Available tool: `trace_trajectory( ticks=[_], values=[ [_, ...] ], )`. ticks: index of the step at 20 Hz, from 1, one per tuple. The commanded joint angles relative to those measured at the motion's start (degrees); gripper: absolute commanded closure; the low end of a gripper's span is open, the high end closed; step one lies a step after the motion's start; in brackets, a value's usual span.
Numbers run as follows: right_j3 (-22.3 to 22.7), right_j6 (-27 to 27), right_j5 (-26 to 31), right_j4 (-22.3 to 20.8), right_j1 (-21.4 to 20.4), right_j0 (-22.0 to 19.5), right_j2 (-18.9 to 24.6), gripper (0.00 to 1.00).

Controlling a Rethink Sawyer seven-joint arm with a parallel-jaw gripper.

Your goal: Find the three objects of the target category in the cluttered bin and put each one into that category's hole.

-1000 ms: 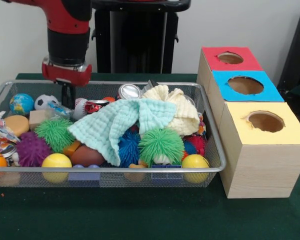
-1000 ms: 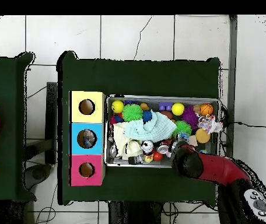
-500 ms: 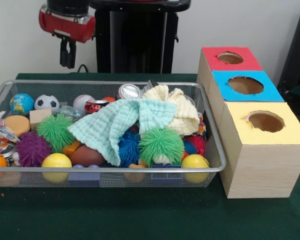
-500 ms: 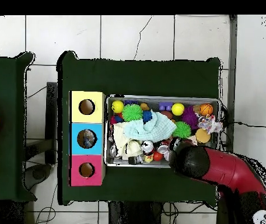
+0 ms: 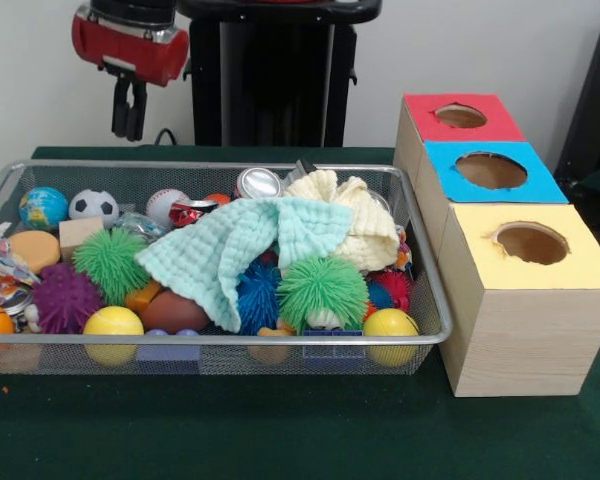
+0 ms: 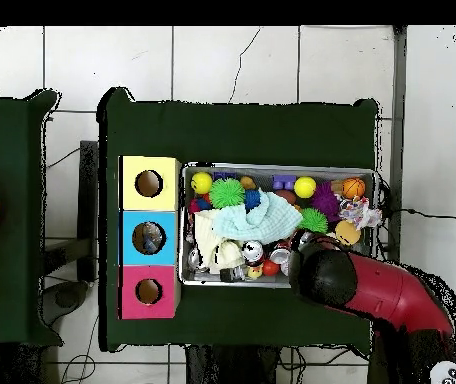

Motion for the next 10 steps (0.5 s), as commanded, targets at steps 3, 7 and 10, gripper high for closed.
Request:
trace_trajectory(
  ticks=[3,7,10],
  values=[
    [-0.8,6.8,-10.5,-0.9,11.4,-3.2,2.5,1.0],
    [0.0,6.5,-10.6,0.5,11.7,-3.7,2.8,0.0],
    [0.2,6.2,-9.9,1.0,11.9,-4.2,3.2,0.0]
  ],
)
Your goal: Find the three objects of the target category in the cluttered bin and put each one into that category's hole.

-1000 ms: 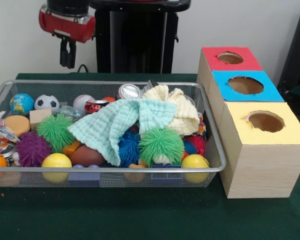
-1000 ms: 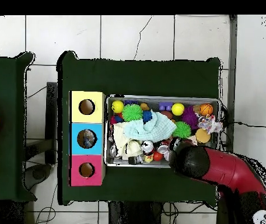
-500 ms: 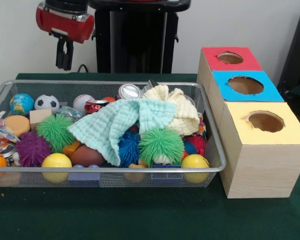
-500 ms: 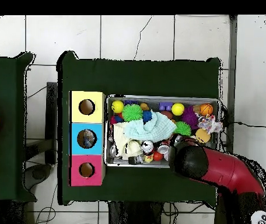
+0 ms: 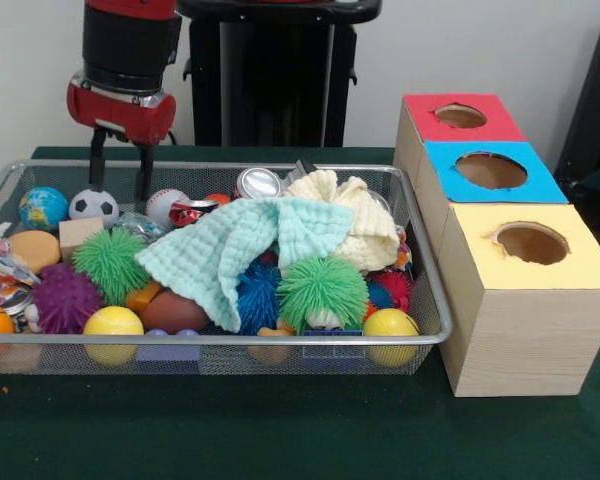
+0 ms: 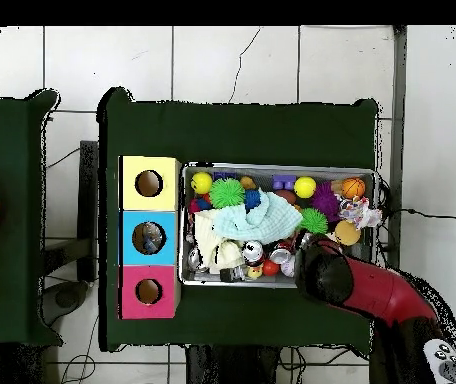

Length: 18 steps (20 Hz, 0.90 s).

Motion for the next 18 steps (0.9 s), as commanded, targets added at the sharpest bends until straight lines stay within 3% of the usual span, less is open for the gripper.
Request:
trace_trajectory(
  ticks=[1,11,18],
  values=[
    [0.3,6.0,0.7,0.9,3.2,-1.3,3.4,0.0],
    [-0.4,4.8,3.6,1.7,2.6,-1.8,4.8,0.0],
    [-1.7,7.4,-2.3,2.1,6.9,-1.5,5.4,0.0]
  ],
)
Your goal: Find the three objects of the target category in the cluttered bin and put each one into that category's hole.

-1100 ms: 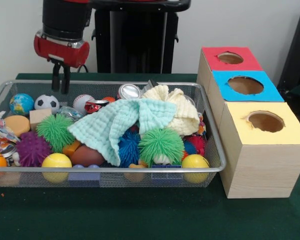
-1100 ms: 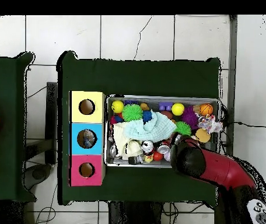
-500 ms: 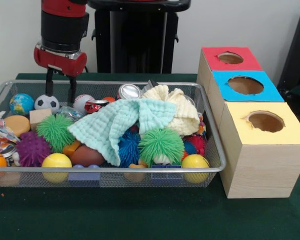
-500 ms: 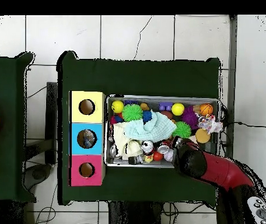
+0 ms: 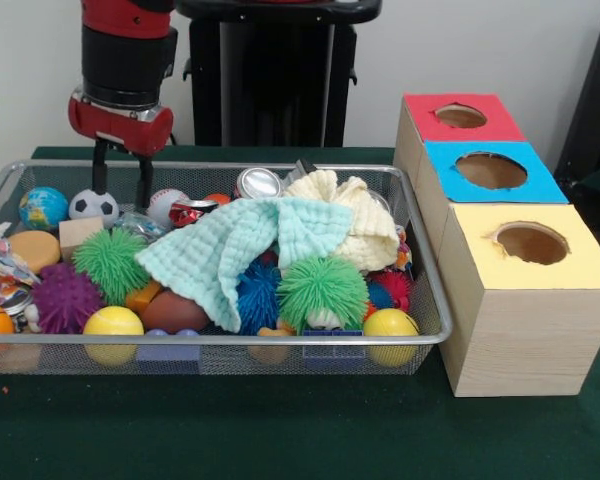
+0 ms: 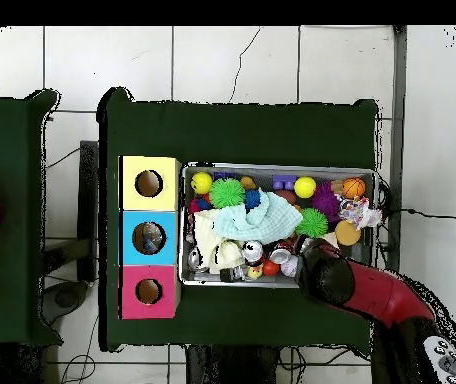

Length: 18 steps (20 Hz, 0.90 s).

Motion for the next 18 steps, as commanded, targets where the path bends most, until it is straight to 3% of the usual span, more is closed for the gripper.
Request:
trace_trajectory(
  ticks=[1,11,18],
  values=[
    [-1.9,7.8,-2.5,2.1,4.8,0.0,5.1,0.0],
    [-3.9,8.3,-4.0,2.6,8.8,0.7,5.5,0.0],
    [-4.9,11.5,-12.3,3.0,13.0,3.0,2.6,0.0]
  ],
)
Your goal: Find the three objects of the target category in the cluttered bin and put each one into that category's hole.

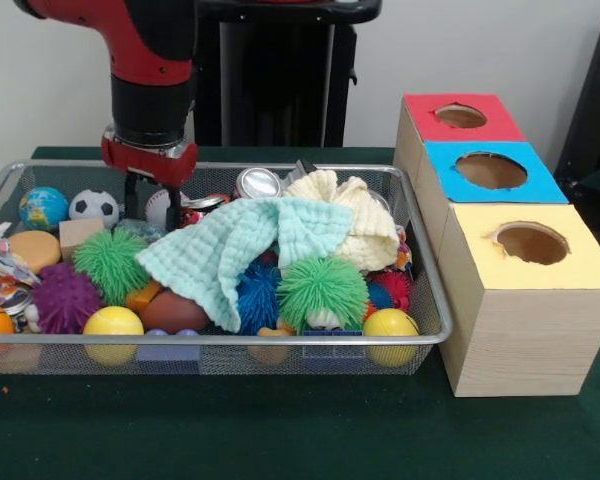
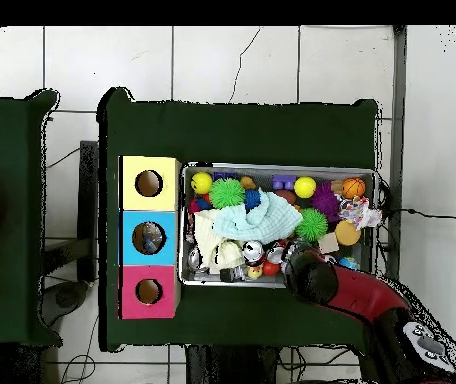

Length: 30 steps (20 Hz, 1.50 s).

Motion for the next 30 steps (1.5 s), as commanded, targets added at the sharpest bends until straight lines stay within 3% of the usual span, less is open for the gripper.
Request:
trace_trajectory(
  ticks=[1,12,30],
  values=[
    [-4.6,11.8,-9.6,3.1,6.6,3.1,2.1,0.0],
    [-4.2,12.0,-13.1,6.1,7.3,5.5,-1.0,0.0],
    [-7.4,8.0,-8.5,6.2,8.7,4.7,-0.2,0.0]
  ],
)
